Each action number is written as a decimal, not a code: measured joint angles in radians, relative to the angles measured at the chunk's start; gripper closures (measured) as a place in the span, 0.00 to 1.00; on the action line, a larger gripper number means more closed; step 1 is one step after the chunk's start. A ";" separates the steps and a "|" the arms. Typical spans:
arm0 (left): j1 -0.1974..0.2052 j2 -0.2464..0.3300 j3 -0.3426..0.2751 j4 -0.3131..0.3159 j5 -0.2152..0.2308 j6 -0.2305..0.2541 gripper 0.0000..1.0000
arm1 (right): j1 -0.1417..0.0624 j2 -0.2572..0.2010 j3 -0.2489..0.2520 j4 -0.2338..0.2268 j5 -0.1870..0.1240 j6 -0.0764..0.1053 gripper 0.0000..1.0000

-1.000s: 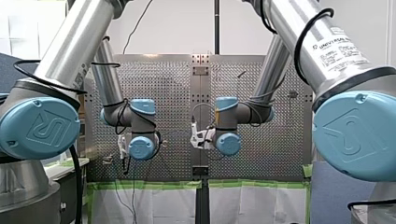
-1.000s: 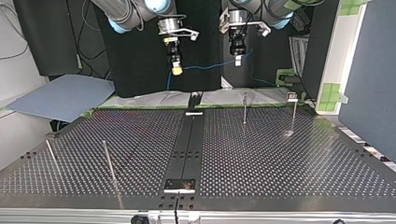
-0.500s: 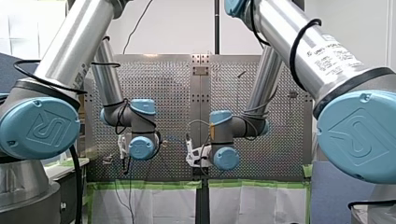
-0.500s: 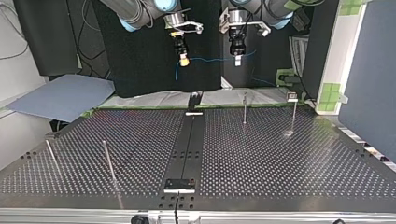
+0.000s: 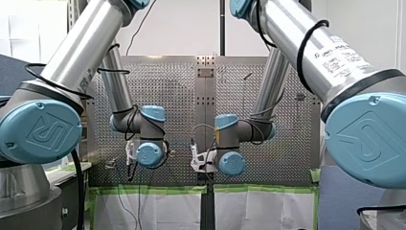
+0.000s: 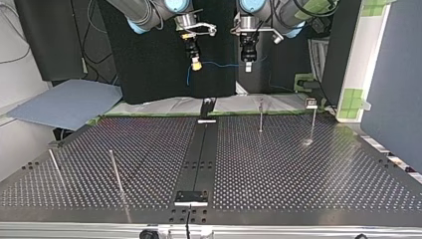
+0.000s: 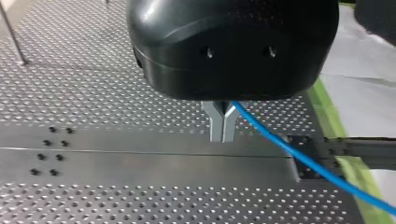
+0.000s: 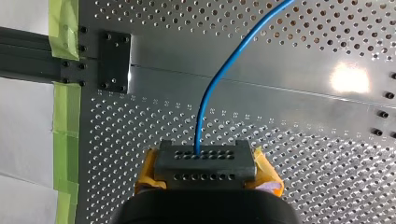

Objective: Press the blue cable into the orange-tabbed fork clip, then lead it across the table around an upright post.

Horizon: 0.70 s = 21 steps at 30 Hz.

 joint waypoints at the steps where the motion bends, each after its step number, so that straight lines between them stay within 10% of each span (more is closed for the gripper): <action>1: 0.000 -0.001 0.001 -0.012 0.000 0.000 0.98 | 0.000 0.000 0.000 0.000 0.000 0.000 1.00; 15: 0.001 0.002 0.017 -0.116 0.011 -0.003 0.98 | -0.002 0.002 -0.002 0.002 0.002 0.002 1.00; 21: 0.001 0.049 0.063 -0.152 -0.002 -0.050 0.98 | -0.018 -0.025 -0.038 0.038 0.038 0.038 1.00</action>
